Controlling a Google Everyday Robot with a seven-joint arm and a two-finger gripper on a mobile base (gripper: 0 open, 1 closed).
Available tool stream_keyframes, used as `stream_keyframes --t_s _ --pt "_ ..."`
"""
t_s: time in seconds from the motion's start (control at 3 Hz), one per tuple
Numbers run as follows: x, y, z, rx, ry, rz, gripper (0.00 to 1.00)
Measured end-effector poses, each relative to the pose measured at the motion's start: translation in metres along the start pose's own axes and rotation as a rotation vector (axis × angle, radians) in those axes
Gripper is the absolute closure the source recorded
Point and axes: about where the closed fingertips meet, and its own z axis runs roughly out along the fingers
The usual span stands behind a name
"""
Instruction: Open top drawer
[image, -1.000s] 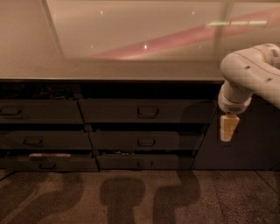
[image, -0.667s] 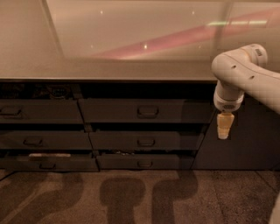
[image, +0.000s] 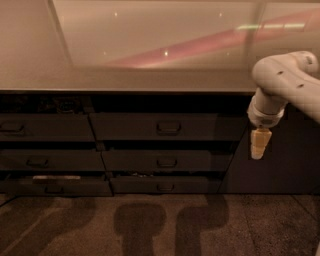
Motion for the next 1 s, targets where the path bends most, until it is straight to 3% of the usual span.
stream_keyframes --t_s 0.33,0.67,1.0 --pt "0.0001 0.0051 0.0026 -0.065 -0.161 -0.055 0.00" --pt "-0.0024 0.0084 0.0041 -0.111 -0.251 -0.130 0.00" --pt "-0.0039 0.0081 0.0050 -0.111 -0.253 -0.140 0.00"
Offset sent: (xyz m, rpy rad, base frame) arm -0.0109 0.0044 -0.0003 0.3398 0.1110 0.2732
